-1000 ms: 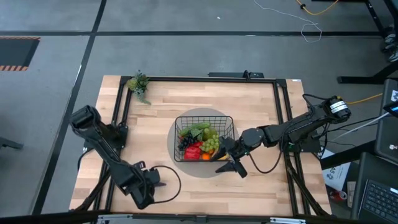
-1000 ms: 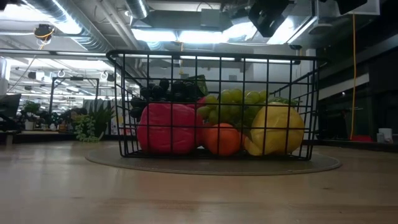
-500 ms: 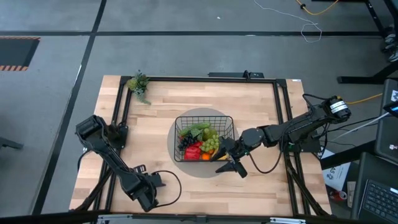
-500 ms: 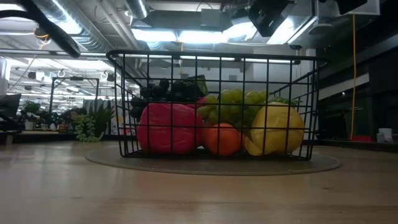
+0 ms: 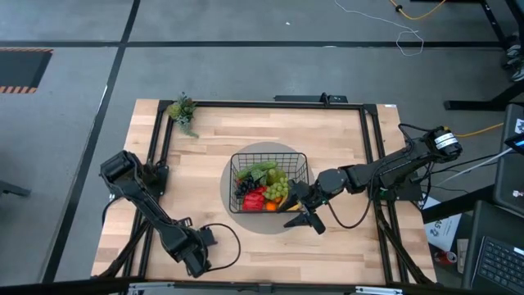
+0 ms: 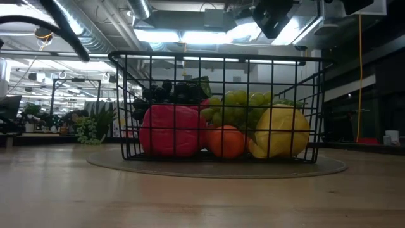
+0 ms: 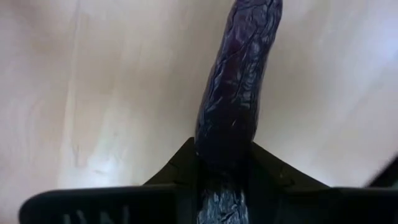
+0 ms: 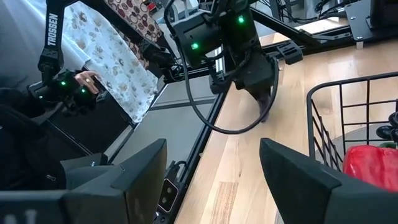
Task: Build produce basket
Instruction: Put the eggplant into the black wire basket
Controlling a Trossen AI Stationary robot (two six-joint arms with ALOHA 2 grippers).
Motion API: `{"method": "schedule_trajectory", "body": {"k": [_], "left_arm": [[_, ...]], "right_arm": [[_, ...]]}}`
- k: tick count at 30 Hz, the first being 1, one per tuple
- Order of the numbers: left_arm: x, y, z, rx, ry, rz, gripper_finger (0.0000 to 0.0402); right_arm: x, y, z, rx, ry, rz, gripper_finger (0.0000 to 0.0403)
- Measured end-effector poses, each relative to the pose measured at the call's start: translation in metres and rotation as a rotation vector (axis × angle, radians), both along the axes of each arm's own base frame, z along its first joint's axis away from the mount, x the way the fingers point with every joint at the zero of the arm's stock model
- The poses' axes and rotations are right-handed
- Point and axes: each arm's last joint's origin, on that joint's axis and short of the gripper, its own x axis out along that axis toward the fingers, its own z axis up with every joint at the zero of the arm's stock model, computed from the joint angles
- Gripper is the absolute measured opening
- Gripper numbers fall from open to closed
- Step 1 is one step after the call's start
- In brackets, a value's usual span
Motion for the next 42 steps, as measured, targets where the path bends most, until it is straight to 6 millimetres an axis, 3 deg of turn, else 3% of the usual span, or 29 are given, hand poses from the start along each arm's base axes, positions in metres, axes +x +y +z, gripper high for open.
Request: {"method": "schedule_trajectory", "body": {"k": [6, 13, 21, 28, 33, 38, 42], "left_arm": [[0.005, -0.005, 0.017, -0.006, 0.022, 0.021, 0.0071], [0.024, -0.002, 0.072, 0.075, -0.007, 0.012, 0.0071], [0.050, 0.004, 0.139, 0.238, -0.307, -0.111, 0.0071], [0.068, 0.016, 0.184, 0.471, -0.573, -0.194, 0.0071], [0.081, 0.032, 0.203, 0.544, -0.619, -0.215, 0.0071], [0.098, 0.056, 0.205, 0.608, -0.577, -0.272, 0.0071], [0.114, 0.081, 0.205, 0.612, -0.545, -0.278, 0.0071]], "right_arm": [[0.000, 0.000, 0.000, 0.000, 0.001, 0.000, 0.0256], [0.001, 0.000, 0.002, -0.002, -0.025, -0.006, 0.0256], [0.001, 0.000, 0.002, -0.017, -0.034, -0.003, 0.0256], [0.001, -0.001, 0.002, -0.030, -0.038, -0.037, 0.0256], [0.001, -0.001, 0.002, -0.030, -0.037, -0.039, 0.0256], [0.002, -0.003, 0.001, -0.035, -0.023, -0.092, 0.0256], [-0.007, -0.015, 0.001, -0.060, 0.087, -0.144, 0.0256]]}}
